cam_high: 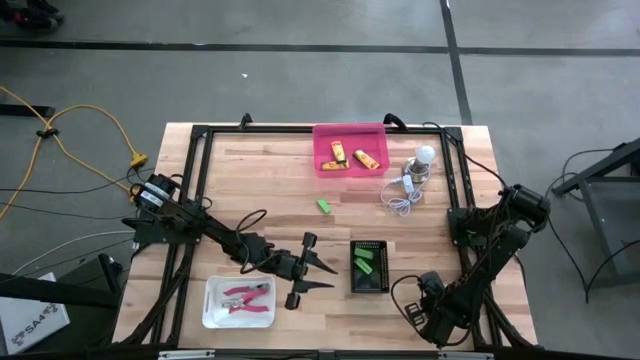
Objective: Pick & Place School Supplies
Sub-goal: Put the green eraser into the black bin
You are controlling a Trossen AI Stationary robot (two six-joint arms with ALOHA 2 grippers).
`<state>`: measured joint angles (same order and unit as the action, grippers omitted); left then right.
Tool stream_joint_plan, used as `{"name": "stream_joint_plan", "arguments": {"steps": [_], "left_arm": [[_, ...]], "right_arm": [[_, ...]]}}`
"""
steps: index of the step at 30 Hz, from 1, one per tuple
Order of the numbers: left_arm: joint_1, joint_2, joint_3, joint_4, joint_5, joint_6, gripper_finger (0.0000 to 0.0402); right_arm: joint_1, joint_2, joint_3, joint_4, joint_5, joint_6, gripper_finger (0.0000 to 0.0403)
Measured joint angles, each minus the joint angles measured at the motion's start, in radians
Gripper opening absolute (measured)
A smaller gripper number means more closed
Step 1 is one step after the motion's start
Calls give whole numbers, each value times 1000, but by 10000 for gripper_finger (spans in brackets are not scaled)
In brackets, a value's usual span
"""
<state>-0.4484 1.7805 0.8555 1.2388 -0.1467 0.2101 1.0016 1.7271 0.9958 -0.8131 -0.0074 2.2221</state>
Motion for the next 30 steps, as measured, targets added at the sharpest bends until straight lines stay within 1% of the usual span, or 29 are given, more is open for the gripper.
{"name": "stream_joint_plan", "arguments": {"steps": [3,7,17,22,24,30], "left_arm": [[0,0,0,0,0,-1,134],[0,0,0,0,0,-1,134],[0,0,0,0,0,0,134],[0,0,0,0,0,0,134],[0,0,0,0,0,0,134],[0,0,0,0,0,0,134]], "right_arm": [[0,0,0,0,0,0,32],[0,0,0,-2,3,-7,34],[-31,-9,0,-88,7,-110,31],[-74,-55,0,-122,16,-190,31],[-94,-90,0,-142,43,-227,31],[-163,-225,0,-210,170,-335,31]]}}
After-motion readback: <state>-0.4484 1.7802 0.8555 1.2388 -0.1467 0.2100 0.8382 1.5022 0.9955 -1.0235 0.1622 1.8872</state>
